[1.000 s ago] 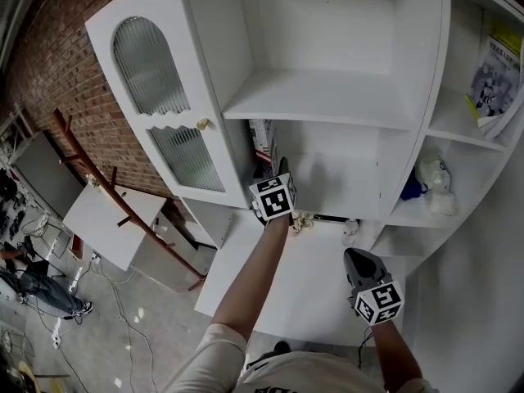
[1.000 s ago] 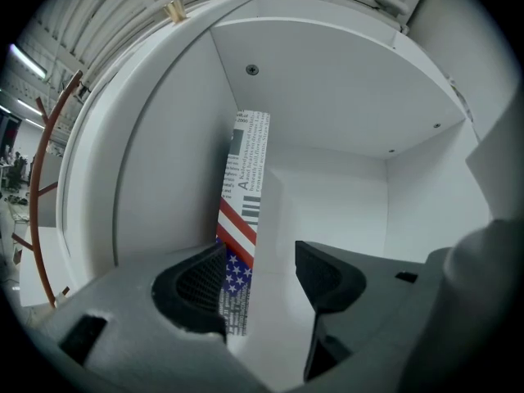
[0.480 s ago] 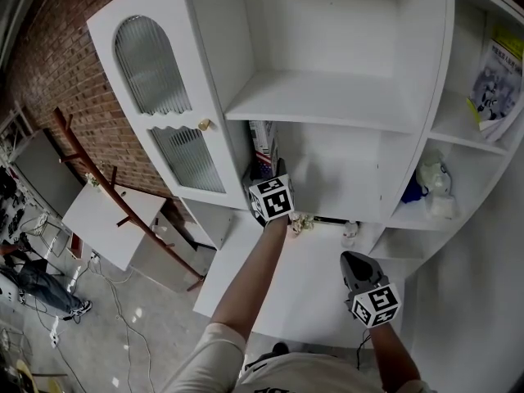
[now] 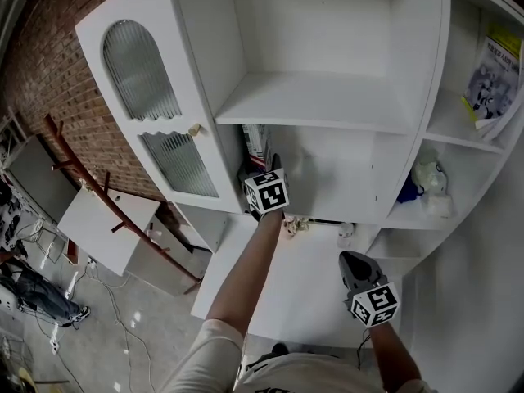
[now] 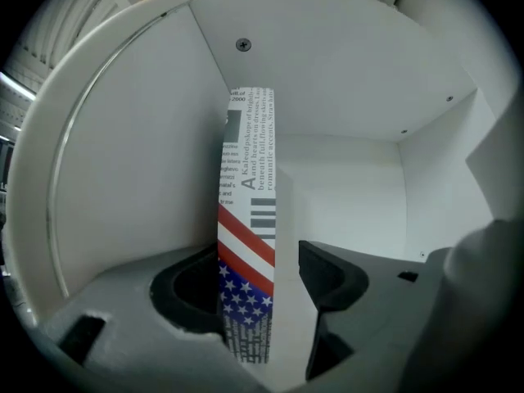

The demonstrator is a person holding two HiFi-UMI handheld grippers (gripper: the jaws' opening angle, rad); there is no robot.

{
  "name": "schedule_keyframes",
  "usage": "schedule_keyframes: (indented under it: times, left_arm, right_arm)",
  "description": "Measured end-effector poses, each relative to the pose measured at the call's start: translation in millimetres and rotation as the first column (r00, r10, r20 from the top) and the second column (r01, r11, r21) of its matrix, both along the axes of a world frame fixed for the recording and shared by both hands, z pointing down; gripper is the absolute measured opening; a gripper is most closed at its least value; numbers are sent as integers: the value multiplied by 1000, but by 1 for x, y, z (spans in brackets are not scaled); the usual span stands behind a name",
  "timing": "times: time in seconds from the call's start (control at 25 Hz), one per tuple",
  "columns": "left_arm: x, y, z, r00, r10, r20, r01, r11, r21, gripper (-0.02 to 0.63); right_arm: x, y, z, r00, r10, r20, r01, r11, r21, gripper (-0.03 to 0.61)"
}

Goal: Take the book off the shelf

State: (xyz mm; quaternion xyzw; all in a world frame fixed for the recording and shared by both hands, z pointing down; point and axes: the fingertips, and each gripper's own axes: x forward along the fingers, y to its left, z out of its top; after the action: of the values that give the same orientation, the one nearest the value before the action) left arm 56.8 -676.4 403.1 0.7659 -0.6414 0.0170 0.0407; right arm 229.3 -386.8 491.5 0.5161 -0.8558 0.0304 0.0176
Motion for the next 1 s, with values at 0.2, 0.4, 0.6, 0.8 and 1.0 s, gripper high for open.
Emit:
schedule_keyframes:
  times: [0.2,0.4,0.6,0.8,1.0]
  left_arm:
    - [4,-15,4,1000,11,24,-11,1000,-13,273]
    - [3,-21,8,999,12,33,-12,1000,-14,178]
    - [2,-17,6,999,47,-3,-47,999,2,169]
    - [8,0,-3,995,98,-9,-97,995,18,166]
    - [10,21,-10,990,140,-6,-139,989,44,166]
  right_arm:
    - [3,1,0,1000,10,-8,-10,1000,-1,31]
    - [8,2,1,1000,28,-11,-28,1000,-7,31]
    - [7,3,4,999,31,-14,-31,999,-11,31]
    - [-1,5,0,1000,20,-19,-20,1000,-8,31]
    - [-11,8,-1,1000,5,-23,-5,1000,-6,31]
